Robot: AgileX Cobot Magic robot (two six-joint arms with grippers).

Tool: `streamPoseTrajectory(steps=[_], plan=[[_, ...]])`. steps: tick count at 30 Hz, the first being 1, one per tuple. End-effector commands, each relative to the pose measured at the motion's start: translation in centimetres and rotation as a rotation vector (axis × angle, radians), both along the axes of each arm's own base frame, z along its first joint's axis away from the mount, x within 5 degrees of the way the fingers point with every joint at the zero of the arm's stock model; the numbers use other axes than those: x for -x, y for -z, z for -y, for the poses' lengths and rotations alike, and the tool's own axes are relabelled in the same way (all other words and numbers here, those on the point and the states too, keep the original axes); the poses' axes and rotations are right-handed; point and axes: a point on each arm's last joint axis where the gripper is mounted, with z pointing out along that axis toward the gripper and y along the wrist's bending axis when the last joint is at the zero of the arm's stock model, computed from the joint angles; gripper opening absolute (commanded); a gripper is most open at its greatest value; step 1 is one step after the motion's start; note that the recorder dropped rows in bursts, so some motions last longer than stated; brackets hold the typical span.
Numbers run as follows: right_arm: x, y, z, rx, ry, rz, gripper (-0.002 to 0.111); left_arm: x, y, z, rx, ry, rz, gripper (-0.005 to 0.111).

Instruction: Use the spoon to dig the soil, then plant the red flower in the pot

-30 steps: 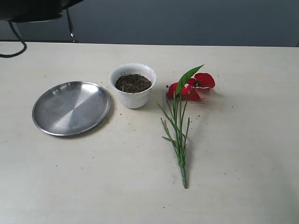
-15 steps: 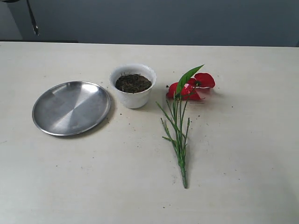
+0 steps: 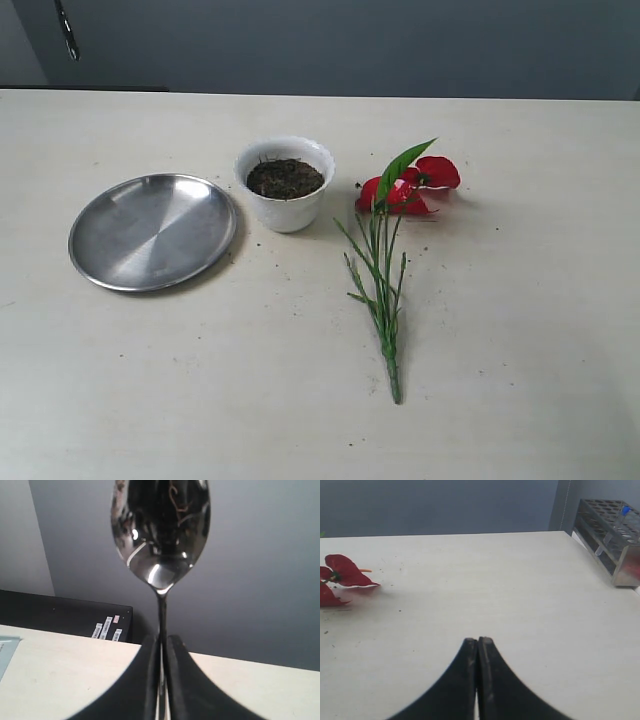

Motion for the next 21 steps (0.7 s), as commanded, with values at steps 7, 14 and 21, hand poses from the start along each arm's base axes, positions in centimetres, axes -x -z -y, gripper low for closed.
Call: streamPoseTrajectory(steps=[7, 14, 21], plan=[[0.01, -0.1, 0.04, 0.002, 0.007, 0.017, -0.001, 0.09, -0.2, 0.29, 0.0, 0.041, 0.011, 0.0], [0.01, -0.1, 0.04, 0.002, 0.007, 0.017, -0.001, 0.09, -0.2, 0.29, 0.0, 0.041, 0.011, 0.0], [0.01, -0.1, 0.04, 0.002, 0.007, 0.017, -0.001, 0.09, -0.2, 0.29, 0.0, 0.04, 0.011, 0.0]])
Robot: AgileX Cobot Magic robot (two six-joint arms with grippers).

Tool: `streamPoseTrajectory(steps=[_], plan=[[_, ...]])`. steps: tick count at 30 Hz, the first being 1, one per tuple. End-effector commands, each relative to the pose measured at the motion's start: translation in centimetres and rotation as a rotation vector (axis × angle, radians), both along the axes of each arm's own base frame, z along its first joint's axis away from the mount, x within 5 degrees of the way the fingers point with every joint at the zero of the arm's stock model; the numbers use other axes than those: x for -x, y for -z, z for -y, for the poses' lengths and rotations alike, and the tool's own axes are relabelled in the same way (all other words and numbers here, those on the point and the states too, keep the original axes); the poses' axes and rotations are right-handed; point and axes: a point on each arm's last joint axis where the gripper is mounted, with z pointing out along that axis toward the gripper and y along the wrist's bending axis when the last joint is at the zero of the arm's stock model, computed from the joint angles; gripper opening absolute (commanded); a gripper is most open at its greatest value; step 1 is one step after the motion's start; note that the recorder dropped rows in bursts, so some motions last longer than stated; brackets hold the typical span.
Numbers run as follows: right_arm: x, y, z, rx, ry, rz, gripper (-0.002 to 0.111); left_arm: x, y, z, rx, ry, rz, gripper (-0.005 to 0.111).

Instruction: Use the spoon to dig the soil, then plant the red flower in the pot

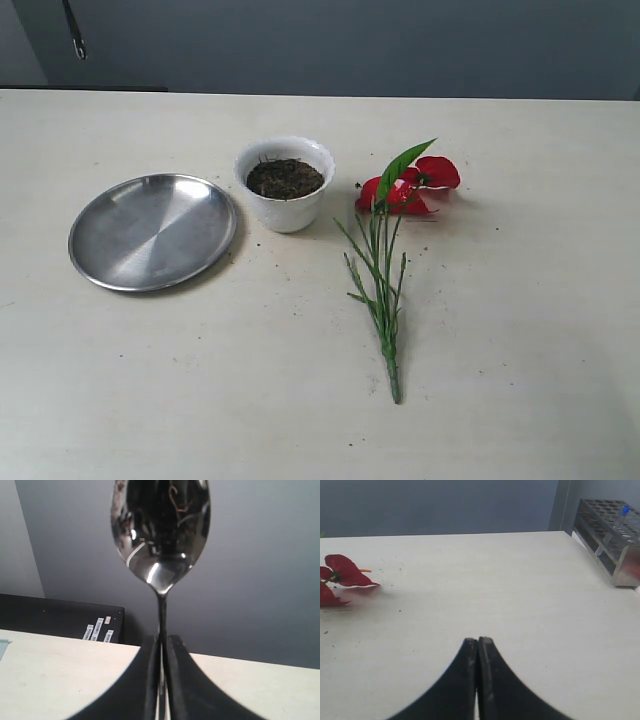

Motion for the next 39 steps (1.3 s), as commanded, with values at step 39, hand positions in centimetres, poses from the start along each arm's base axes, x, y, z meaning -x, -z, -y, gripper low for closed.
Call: streamPoseTrajectory(steps=[39], plan=[[0.0, -0.1, 0.0, 0.002, 0.007, 0.017, -0.001, 2.5, -1.1, -0.7, -0.124, -0.029, 0.002, 0.0]])
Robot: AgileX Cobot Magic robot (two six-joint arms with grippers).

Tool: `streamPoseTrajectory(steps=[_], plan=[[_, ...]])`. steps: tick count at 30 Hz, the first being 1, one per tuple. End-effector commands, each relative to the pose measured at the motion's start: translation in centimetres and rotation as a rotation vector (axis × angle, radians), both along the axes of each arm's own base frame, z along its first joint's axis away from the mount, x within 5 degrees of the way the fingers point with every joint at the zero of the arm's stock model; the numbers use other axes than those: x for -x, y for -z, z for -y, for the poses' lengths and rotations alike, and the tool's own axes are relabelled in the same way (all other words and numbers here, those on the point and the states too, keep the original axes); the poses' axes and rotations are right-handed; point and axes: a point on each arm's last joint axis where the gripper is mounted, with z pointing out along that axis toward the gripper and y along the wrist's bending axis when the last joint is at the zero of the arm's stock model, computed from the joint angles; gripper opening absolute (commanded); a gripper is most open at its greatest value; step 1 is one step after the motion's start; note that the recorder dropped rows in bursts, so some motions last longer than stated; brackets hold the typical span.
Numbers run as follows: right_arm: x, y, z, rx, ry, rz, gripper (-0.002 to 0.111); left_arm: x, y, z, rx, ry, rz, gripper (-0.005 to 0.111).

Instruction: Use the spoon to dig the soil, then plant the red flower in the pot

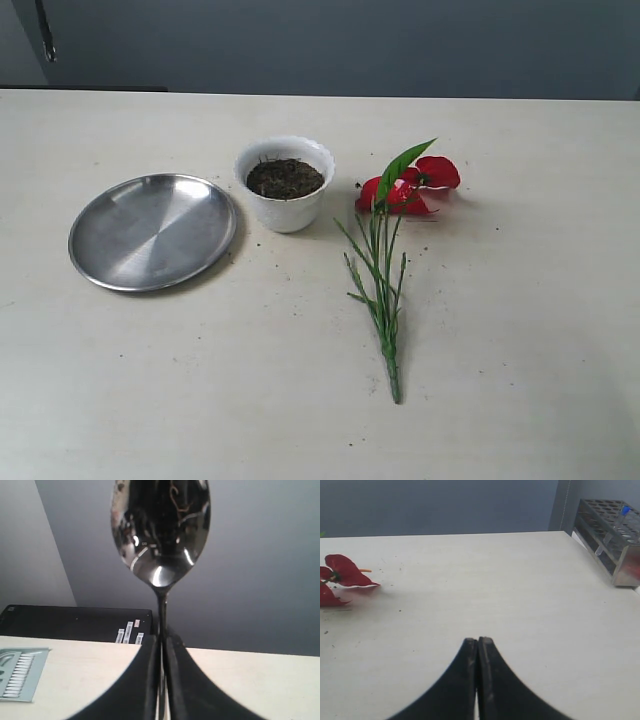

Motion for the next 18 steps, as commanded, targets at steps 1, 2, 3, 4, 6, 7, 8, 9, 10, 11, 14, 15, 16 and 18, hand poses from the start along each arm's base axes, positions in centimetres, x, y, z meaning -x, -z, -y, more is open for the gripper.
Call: streamPoseTrajectory(steps=[1, 2, 3, 4, 6, 7, 8, 9, 10, 11, 14, 15, 16, 18], plan=[[0.0, -0.1, 0.0, 0.002, 0.007, 0.017, -0.001, 1.8, -1.0, 0.1, 0.001, 0.007, 0.027, 0.0], [0.0, -0.1, 0.0, 0.002, 0.007, 0.017, -0.001, 2.3, -1.0, 0.2, 0.001, 0.012, 0.028, 0.0], [0.0, -0.1, 0.0, 0.002, 0.007, 0.017, -0.001, 2.8, -1.0, 0.5, -0.002, 0.023, 0.028, 0.0], [0.0, -0.1, 0.0, 0.002, 0.007, 0.017, -0.001, 3.1, -1.1, 0.8, -0.009, 0.036, 0.029, 0.0], [0.0, -0.1, 0.0, 0.002, 0.007, 0.017, -0.001, 3.8, -1.1, 1.4, -0.026, 0.059, 0.028, 0.0], [0.0, -0.1, 0.0, 0.002, 0.007, 0.017, -0.001, 4.0, -1.2, 1.6, -0.027, 0.065, 0.03, 0.0], [0.0, -0.1, 0.0, 0.002, 0.007, 0.017, -0.001, 4.1, -1.3, 1.8, -0.03, 0.073, 0.035, 0.0], [0.0, -0.1, 0.0, 0.002, 0.007, 0.017, -0.001, 4.3, -1.6, 2.2, -0.044, 0.099, 0.041, 0.0], [0.0, -0.1, 0.0, 0.002, 0.007, 0.017, -0.001, 4.4, -1.8, 2.4, -0.059, 0.126, 0.047, 0.0], [0.0, -0.1, 0.0, 0.002, 0.007, 0.017, -0.001, 4.5, -2.0, 2.6, -0.064, 0.145, 0.056, 0.0], [0.0, -0.1, 0.0, 0.002, 0.007, 0.017, -0.001, 4.6, -2.6, 2.7, -0.061, 0.16, 0.074, 0.0], [0.0, -0.1, 0.0, 0.002, 0.007, 0.017, -0.001, 4.6, -2.8, 2.7, -0.066, 0.16, 0.079, 0.0], [0.0, -0.1, 0.0, 0.002, 0.007, 0.017, -0.001, 4.6, -2.9, 2.7, -0.071, 0.157, 0.083, 0.0], [0.0, -0.1, 0.0, 0.002, 0.007, 0.017, -0.001, 4.5, -3.3, 2.7, -0.07, 0.157, 0.094, 0.0]])
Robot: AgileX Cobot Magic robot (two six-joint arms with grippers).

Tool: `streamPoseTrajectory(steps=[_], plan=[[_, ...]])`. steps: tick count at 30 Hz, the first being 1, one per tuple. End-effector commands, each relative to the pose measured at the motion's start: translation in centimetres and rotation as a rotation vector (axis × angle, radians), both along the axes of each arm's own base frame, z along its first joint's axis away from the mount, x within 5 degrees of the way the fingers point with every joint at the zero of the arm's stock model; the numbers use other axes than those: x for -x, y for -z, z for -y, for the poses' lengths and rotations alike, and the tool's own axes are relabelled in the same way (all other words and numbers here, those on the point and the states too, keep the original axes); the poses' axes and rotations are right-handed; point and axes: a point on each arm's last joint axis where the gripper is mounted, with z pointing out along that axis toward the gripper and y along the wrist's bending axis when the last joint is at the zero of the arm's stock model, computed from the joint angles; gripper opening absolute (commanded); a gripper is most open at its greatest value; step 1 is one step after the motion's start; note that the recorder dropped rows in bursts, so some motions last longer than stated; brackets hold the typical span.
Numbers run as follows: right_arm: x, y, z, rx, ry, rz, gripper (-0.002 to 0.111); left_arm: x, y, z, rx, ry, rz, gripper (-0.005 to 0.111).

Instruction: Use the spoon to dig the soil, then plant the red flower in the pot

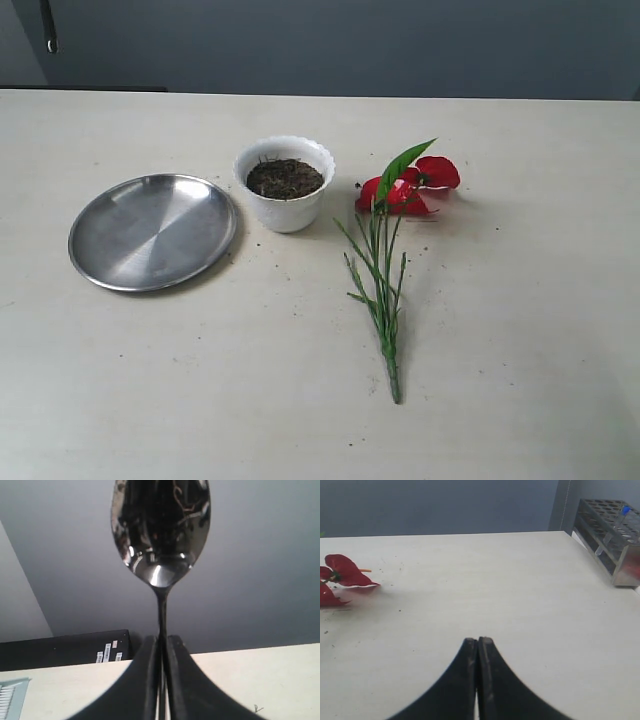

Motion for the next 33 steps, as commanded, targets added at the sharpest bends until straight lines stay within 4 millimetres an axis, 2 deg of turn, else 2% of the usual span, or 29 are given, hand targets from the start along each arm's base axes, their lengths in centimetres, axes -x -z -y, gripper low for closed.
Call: streamPoseTrajectory(steps=[1, 23, 27, 33], plan=[[0.0, -0.1, 0.0, 0.002, 0.007, 0.017, -0.001, 0.1, -1.1, 0.3, 0.001, 0.023, 0.033, 0.0], [0.0, -0.1, 0.0, 0.002, 0.007, 0.017, -0.001, 0.3, -1.2, -0.8, -0.081, -0.086, 0.028, 0.0], [0.0, -0.1, 0.0, 0.002, 0.007, 0.017, -0.001, 0.2, -1.9, -0.7, 0.045, -0.098, 0.126, 0.0], [0.0, -0.1, 0.0, 0.002, 0.007, 0.017, -0.001, 0.0, -2.3, 0.5, 0.094, 0.037, 0.177, 0.0]])
